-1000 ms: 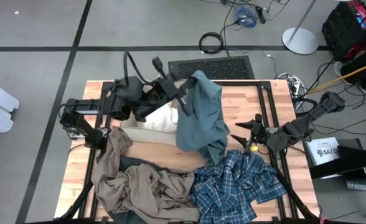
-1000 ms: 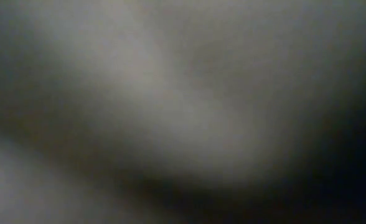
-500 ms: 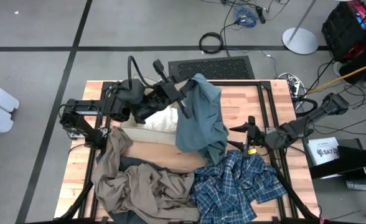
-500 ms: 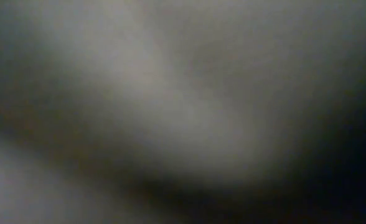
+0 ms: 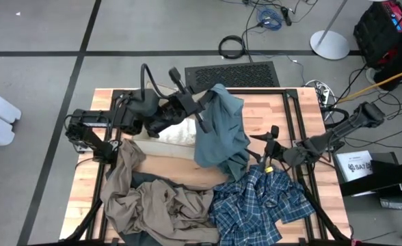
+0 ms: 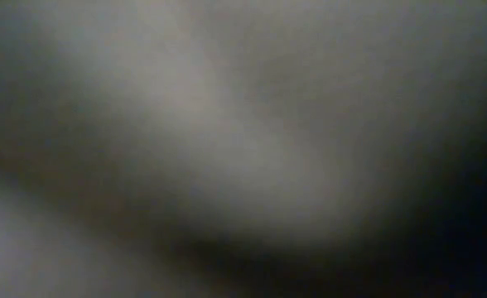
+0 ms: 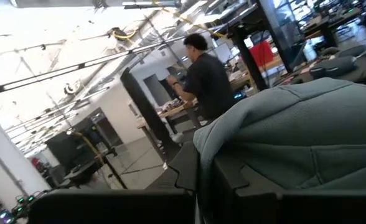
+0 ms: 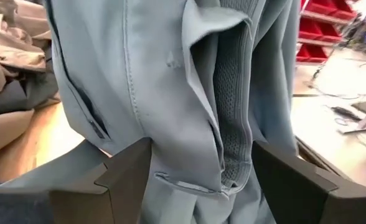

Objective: Sort clothes
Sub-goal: Put the gray jeans into the white laundry bin

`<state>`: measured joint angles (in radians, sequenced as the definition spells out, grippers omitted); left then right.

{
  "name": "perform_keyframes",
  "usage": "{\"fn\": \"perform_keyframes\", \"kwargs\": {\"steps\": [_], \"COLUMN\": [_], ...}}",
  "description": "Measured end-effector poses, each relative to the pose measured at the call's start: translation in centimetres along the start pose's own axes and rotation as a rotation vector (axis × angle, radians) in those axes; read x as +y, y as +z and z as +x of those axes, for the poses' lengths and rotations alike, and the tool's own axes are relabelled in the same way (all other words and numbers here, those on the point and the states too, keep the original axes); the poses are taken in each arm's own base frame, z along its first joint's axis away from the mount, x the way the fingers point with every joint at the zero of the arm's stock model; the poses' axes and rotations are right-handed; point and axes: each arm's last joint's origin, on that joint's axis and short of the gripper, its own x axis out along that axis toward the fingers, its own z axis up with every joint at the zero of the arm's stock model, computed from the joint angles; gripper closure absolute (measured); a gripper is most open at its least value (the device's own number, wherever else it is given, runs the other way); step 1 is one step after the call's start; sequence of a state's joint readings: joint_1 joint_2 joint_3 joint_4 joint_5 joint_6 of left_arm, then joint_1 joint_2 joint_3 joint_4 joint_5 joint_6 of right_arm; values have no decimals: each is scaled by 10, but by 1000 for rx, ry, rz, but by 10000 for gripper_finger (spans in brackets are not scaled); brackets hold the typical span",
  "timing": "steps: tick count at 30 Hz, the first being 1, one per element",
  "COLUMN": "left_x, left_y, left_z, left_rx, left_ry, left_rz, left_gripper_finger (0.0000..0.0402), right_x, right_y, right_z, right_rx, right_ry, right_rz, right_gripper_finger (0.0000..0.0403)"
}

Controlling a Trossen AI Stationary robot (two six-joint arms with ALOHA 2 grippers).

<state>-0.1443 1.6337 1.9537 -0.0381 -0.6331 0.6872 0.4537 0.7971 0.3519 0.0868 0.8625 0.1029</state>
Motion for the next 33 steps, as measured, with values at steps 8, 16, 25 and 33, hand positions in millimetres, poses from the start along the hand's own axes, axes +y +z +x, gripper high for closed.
{"fn": "perform_keyframes", "kwargs": {"steps": [8,16,25,33], "left_x": [-17,-39,-41,-34], "left_y": [7,20,35,38], "left_z": [-11,-30,-46,-48], "left_rx": [-49,-129,-198,-206], "left_ry": [-142,-325,-342,-321], "left_rz": [20,28,9,-29], "left_gripper_finger": [384,384,384,384], "right_x": [-9,-9,-2,17], "right_y": [0,11,12,8], "right_z": [11,14,20,40], "right_rx": [23,-67,-86,-125], "right_ry": [25,166,320,424], "right_rz": [-71,-132,-71,-32], "right_gripper_finger": [138,138,138,140]}}
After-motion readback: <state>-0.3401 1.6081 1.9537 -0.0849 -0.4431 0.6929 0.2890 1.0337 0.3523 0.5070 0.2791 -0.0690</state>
